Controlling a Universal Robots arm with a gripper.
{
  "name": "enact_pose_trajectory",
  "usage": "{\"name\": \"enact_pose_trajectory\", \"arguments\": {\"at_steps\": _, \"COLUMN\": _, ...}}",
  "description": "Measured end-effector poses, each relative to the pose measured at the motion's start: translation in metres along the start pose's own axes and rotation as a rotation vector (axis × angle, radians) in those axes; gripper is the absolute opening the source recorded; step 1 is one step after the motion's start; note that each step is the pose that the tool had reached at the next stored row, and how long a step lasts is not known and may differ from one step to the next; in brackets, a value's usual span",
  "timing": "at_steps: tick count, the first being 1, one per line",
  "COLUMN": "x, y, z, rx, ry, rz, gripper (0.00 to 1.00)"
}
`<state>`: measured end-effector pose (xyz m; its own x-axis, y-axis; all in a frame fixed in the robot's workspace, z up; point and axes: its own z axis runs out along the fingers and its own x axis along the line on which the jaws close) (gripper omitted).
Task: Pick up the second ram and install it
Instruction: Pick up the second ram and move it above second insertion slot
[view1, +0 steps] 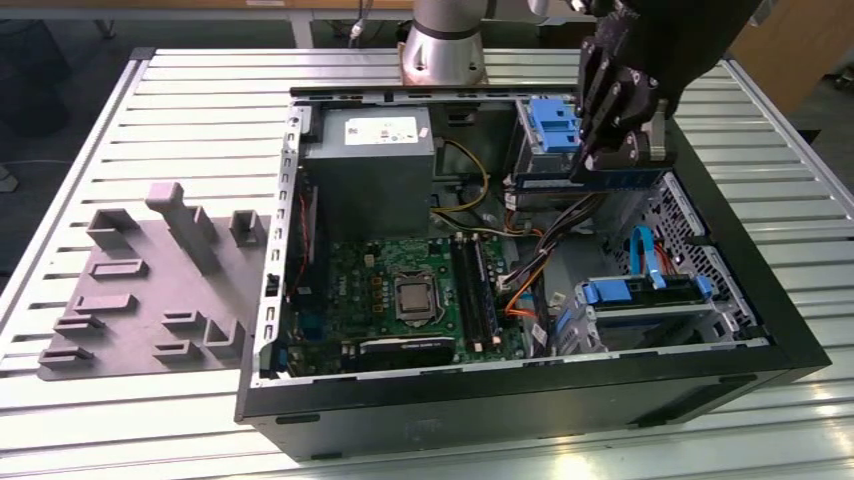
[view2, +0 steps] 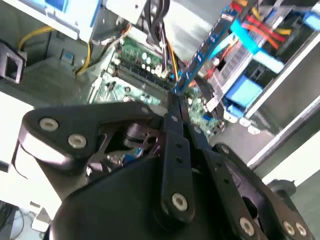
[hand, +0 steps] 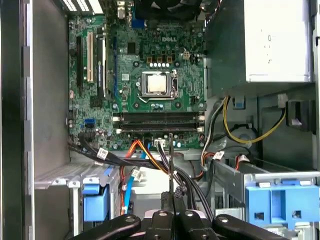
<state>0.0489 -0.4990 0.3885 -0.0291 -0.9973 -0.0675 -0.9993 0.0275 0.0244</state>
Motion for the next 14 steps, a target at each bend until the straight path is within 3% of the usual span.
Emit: {"name": "enact_pose_trajectory", "arguments": {"at_steps": 14, "x": 0.0001, "y": 0.0050, "z": 0.0001, "rx": 0.0000, "ry": 0.0001, "rz": 0.000, "gripper": 0.12}}
